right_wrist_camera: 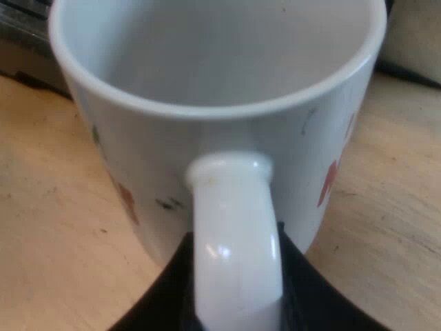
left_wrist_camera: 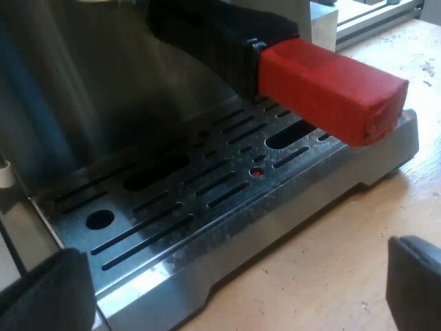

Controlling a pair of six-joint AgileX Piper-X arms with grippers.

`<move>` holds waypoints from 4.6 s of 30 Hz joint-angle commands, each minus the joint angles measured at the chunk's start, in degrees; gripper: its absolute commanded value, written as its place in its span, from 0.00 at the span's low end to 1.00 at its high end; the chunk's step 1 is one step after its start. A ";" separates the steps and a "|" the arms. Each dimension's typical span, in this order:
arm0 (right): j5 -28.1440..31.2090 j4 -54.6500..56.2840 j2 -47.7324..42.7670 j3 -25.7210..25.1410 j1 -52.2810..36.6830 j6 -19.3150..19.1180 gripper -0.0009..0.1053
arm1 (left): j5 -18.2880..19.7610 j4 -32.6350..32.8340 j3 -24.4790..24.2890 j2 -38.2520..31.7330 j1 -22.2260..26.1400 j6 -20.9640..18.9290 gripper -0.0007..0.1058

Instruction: Place mug into machine

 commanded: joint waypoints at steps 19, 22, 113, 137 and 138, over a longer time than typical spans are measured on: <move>12.35 -35.77 29.12 -1.64 10.95 5.13 0.01 | -0.88 -0.51 -0.04 -0.16 -0.26 -0.71 0.82; 12.35 -38.63 32.21 -2.03 10.95 5.13 0.01 | -0.88 -0.51 -0.04 -0.16 -0.26 -0.71 0.82; 26.03 -43.07 48.91 -12.69 19.42 11.59 0.53 | 0.54 -0.16 -0.04 -0.16 -0.26 -0.82 0.82; 18.25 -72.44 64.88 -6.99 15.03 9.21 0.52 | 0.54 0.23 -0.04 -0.16 -0.26 -0.82 0.82; 18.25 -72.44 65.31 -7.33 15.06 8.85 0.52 | 0.54 0.23 -0.04 -0.16 -0.26 -0.82 0.82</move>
